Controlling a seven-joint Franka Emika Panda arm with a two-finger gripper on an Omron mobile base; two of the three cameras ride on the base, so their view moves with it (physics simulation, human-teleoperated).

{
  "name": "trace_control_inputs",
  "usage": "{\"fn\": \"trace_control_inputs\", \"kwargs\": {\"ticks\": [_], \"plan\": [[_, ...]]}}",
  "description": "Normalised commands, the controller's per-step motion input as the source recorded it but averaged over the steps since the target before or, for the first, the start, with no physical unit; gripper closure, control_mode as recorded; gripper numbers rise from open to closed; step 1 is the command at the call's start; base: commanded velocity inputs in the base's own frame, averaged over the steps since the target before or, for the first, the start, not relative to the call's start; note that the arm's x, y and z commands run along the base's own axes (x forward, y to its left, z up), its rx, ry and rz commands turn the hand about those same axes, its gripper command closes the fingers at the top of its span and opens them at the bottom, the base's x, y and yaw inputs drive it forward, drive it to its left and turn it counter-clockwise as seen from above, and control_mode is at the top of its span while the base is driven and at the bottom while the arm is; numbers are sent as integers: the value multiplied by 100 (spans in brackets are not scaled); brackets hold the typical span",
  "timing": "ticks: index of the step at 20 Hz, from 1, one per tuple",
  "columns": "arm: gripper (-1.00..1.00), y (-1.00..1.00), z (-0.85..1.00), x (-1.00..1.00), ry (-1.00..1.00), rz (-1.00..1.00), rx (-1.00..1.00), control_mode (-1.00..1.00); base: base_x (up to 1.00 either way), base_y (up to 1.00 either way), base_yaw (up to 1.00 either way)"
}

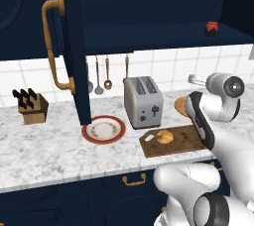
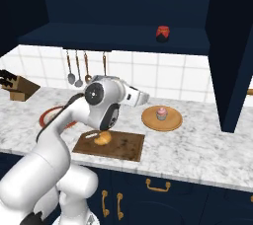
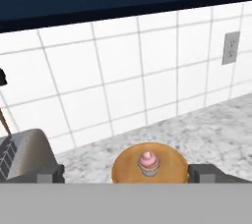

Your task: From the different types of pastries on the counter, select a croissant and place it on the cutting board. Then retrieve a jar of jam from the cabinet and place it alongside the croissant on the cutting board.

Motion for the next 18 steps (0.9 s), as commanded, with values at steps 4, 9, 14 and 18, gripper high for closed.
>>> {"fn": "trace_control_inputs", "kwargs": {"ticks": [4, 9, 14, 18], "plan": [[-100, -35, 100, 0, 0, -1, -10, -100, 0, 0, 0], [-100, -24, 100, 0, -3, 0, -4, -100, 0, 0, 0], [-100, -5, 80, -1, -9, 0, -2, -100, 0, 0, 0], [-100, -4, 0, 4, 0, 0, 1, -100, 0, 0, 0]]}}
